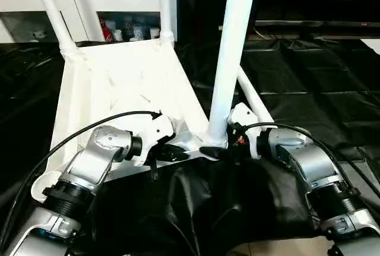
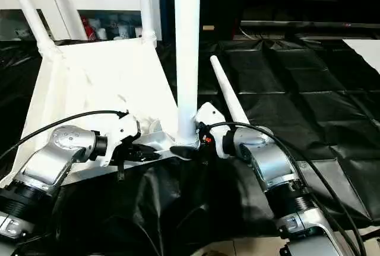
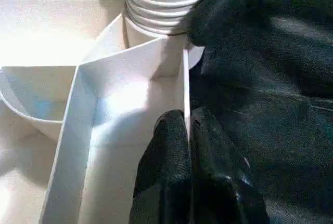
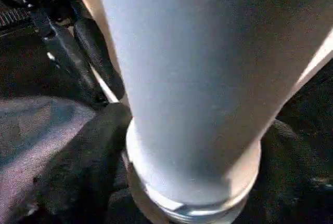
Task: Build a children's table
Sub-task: Insert table leg to table base
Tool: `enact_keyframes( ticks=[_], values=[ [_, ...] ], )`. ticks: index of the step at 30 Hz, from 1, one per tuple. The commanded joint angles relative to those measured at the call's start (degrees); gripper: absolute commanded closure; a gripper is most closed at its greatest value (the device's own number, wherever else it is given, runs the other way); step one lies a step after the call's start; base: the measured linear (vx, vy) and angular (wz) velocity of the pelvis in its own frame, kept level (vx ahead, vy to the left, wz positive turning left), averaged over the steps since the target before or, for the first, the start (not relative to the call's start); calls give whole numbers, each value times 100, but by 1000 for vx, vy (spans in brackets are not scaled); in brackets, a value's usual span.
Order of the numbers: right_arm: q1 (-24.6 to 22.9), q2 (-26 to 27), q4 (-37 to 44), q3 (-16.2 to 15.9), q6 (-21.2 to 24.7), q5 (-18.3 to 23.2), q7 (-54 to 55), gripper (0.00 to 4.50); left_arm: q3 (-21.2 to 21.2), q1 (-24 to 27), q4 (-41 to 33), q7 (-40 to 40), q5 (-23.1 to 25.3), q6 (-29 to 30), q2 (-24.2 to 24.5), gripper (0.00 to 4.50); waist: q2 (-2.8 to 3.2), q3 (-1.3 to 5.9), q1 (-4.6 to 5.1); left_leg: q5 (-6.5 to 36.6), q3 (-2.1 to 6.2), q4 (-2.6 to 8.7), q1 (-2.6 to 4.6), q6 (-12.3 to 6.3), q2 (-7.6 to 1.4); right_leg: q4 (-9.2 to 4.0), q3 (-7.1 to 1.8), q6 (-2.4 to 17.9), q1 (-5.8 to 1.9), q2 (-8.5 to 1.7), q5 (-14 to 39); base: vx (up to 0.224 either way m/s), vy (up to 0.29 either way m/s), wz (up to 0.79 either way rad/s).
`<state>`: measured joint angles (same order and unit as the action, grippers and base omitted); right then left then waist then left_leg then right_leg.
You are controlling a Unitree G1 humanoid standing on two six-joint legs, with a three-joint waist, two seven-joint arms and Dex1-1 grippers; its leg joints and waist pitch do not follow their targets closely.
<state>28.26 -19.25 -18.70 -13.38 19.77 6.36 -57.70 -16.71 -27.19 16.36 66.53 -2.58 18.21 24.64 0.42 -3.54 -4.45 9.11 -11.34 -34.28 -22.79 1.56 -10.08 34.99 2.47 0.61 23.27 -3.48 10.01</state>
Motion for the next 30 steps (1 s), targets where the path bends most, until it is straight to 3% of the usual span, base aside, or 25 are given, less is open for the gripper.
enact_keyframes(
  ticks=[1,2,10,16,17,19,24,26,30],
  values=[
    [-28,71,94,-86,34,40,-5,122,-22,-98,-346,149,-263,-142,-100,450,-16,404,33,1539,170,412,201,4,-327,-465,-256,1024,-198,-459,1800,0,0,0],
    [-29,81,92,-80,38,49,12,126,-22,-97,-341,149,-260,-142,-98,450,5,406,31,1549,172,411,212,14,-327,-463,-255,1029,-189,-457,1777,0,0,0],
    [-66,297,-33,-1,64,52,330,170,55,-154,-234,-92,-223,-45,-212,450,0,404,44,1612,172,415,209,51,-321,-465,-255,1045,-192,-453,1786,0,0,0],
    [221,1193,-893,494,45,-73,2071,176,282,-643,444,-1643,176,361,-964,450,-15,400,174,1763,197,412,211,214,-287,-498,-238,1029,-186,-464,2090,0,0,0],
    [399,1560,-1295,677,-32,-58,2710,176,398,-874,726,-2203,245,441,-1273,450,-17,392,196,1797,189,406,213,194,-284,-513,-244,1013,-174,-467,2146,0,0,0],
    [457,1684,-1425,736,-75,-54,2915,177,443,-951,820,-2392,260,459,-1377,450,-25,394,224,1832,195,391,218,190,-265,-545,-234,980,-178,-474,2282,0,0,0],
    [948,2336,-2377,887,-517,-137,3751,177,412,-1188,1192,-3087,485,291,-1779,450,-4,431,260,1613,185,380,187,93,-272,-500,-241,1081,-202,-469,1802,0,0,0],
    [1003,2419,-2446,970,-537,-100,3737,121,335,-1175,1199,-3058,558,184,-1787,450,-4,428,242,1538,177,380,183,20,-276,-499,-239,1086,-219,-464,1670,0,0,0],
    [1076,2421,-2512,931,-620,-224,3614,89,175,-1051,1099,-2787,558,-40,-1734,450,-32,439,236,1331,164,379,159,-99,-282,-459,-234,1145,-241,-460,1365,0,0,0]
  ],
)
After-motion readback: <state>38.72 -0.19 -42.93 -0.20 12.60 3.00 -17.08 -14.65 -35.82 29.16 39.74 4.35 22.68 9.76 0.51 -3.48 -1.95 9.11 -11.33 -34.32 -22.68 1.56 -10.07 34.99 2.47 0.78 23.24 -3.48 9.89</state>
